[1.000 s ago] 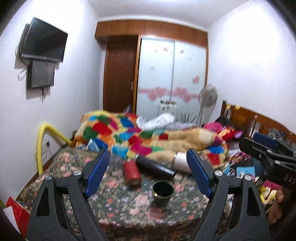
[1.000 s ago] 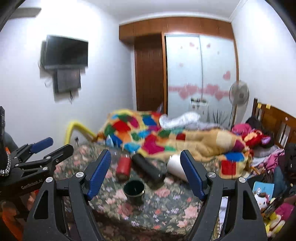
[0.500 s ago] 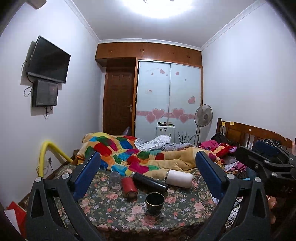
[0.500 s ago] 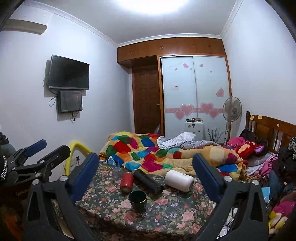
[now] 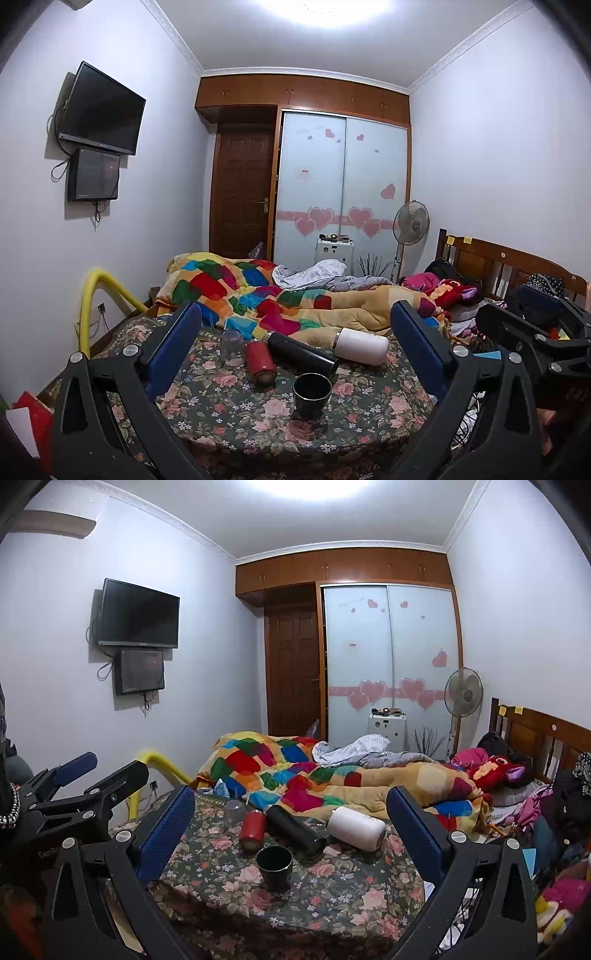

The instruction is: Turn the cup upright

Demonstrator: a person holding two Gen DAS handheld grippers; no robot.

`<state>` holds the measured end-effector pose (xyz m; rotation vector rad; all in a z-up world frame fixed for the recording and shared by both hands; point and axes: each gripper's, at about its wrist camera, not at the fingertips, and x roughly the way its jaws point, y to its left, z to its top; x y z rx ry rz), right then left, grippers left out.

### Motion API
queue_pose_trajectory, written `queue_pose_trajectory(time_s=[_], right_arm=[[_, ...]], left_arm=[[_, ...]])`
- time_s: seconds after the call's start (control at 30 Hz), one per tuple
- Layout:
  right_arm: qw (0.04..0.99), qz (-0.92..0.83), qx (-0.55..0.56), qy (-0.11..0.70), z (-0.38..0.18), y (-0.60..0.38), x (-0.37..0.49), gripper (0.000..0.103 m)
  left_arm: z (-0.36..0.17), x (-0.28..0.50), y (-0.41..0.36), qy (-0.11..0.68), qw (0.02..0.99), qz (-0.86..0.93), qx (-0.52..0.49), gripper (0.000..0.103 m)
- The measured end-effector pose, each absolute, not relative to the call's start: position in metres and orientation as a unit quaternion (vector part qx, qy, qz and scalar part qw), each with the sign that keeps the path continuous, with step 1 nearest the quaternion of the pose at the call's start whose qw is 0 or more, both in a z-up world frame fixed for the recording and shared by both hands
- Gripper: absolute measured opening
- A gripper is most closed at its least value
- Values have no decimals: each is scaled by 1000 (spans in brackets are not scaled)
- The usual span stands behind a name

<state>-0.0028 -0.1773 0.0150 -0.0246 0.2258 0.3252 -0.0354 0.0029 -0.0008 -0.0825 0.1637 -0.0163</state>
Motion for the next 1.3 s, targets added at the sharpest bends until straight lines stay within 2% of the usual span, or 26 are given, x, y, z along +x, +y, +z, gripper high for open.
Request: queue_pose_trajectory(time_s=[1.3], right_arm=[[980,161,-9,117,15,-181,-2,103]], left_arm=[[-6,-29,-4,90,995,-8,-41,103]])
